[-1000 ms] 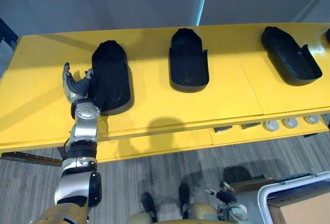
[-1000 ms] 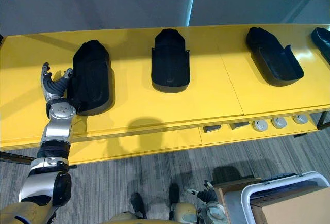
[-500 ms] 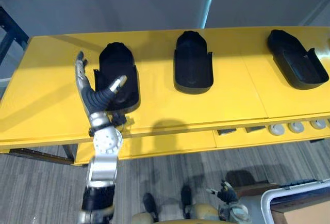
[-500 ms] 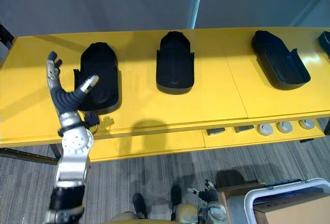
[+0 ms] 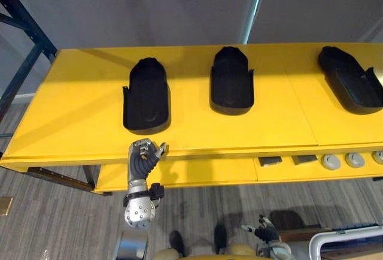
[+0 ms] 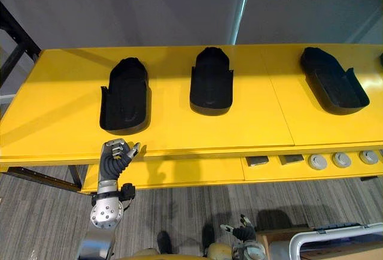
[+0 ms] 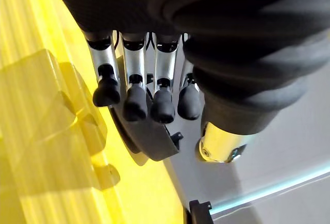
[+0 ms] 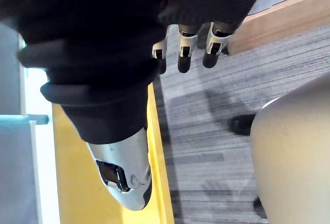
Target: Walk over and take plastic housings, then place them on the shelf
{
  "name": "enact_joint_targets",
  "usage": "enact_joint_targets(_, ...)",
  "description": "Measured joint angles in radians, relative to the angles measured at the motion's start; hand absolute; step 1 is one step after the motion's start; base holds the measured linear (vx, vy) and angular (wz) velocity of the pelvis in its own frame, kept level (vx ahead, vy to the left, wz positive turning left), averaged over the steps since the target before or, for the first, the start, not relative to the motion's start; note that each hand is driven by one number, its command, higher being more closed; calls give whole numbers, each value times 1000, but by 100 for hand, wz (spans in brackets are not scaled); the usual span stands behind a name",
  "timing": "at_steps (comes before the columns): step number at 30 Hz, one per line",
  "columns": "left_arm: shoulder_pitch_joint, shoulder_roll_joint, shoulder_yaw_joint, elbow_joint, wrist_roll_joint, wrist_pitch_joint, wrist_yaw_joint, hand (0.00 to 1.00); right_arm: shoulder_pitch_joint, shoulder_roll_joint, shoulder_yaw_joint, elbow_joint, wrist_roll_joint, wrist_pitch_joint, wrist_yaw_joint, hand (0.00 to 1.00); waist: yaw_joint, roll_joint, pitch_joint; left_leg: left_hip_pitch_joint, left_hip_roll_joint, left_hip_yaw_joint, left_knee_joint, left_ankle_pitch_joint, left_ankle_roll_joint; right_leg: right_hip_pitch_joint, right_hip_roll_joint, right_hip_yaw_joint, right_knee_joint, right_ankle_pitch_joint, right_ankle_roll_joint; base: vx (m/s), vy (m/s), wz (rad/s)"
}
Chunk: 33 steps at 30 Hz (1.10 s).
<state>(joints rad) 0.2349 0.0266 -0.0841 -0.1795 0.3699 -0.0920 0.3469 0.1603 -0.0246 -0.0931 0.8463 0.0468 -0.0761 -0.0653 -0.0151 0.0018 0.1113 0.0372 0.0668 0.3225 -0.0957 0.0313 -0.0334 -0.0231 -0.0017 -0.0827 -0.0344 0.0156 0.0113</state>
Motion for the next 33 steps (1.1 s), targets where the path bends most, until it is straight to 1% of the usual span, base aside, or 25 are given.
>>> enact_joint_targets(2, -18, 12, 1, 26, 34, 6, 1, 100, 4, -4, 9, 1, 0, 7, 0, 0, 3, 0, -8, 1, 0, 2, 0, 0, 0, 0, 0, 1, 0, 0, 0, 0, 0, 0)
enact_joint_targets(6, -43, 36, 11, 65, 110, 39, 4, 100, 6, -5, 15, 1, -1, 10, 0, 0, 1, 1, -23, 6, 1, 9, 0, 0, 0, 1, 1, 8, 0, 1, 1, -28, -18, -6)
enact_joint_targets(10, -92, 38, 22, 120, 149, 55, 6, 100, 6, -5, 15, 2, -1, 10, 1, 0, -3, 1, -25, 6, 0, 9, -1, 1, 0, -1, 1, 16, 0, 4, 2, -53, -14, -5)
enact_joint_targets(15, -154, 46, 62, 184, 155, 82, 10, 100, 3, -3, 15, 3, -1, 10, 2, 0, -24, 1, -37, -12, -2, 11, -1, 1, 1, -21, 0, 22, -4, 6, 1, -7, -7, -3)
enact_joint_targets(19, -225, 67, 83, 254, 173, 96, 26, 100, 1, -3, 15, 3, -10, 13, 3, 0, -28, 0, -42, -23, -5, 15, -1, 1, 1, -32, 0, 24, -9, 10, 0, 38, -7, -3)
enact_joint_targets(22, -257, 80, 91, 274, 174, 109, 27, 100, -1, -4, 15, 4, -11, 14, 3, 0, -30, -1, -42, -28, -13, 15, 0, 1, 1, -28, 1, 23, -24, 16, -2, 24, 1, 0)
enact_joint_targets(26, -305, 116, 100, 316, 175, 118, 27, 100, -9, -4, 15, 11, -19, 15, 4, 0, -42, -2, -41, -37, -13, 15, 0, 1, 1, -32, 3, 24, -38, 27, -2, -9, -5, 0)
enact_joint_targets(28, -328, 125, 122, 343, 189, 121, 27, 100, -15, -4, 15, 12, -19, 15, 5, 0, -57, -5, -40, -38, -14, 19, 0, 1, 1, -35, 3, 27, -39, 32, 0, -59, -17, -5)
enact_joint_targets(31, -353, 147, 127, 368, 192, 128, 27, 100, -17, -3, 15, 12, -19, 14, 5, 0, -62, -11, -36, -39, -15, 27, -1, 1, 1, -37, 2, 32, -45, 41, -1, -66, -6, -9)
enact_joint_targets(33, -378, 157, 138, 383, 192, 129, 27, 100, -20, -3, 15, 12, -19, 14, 6, 0, -64, -20, -30, -42, -17, 33, -1, 1, 1, -37, 1, 36, -59, 53, -2, -73, -9, -9)
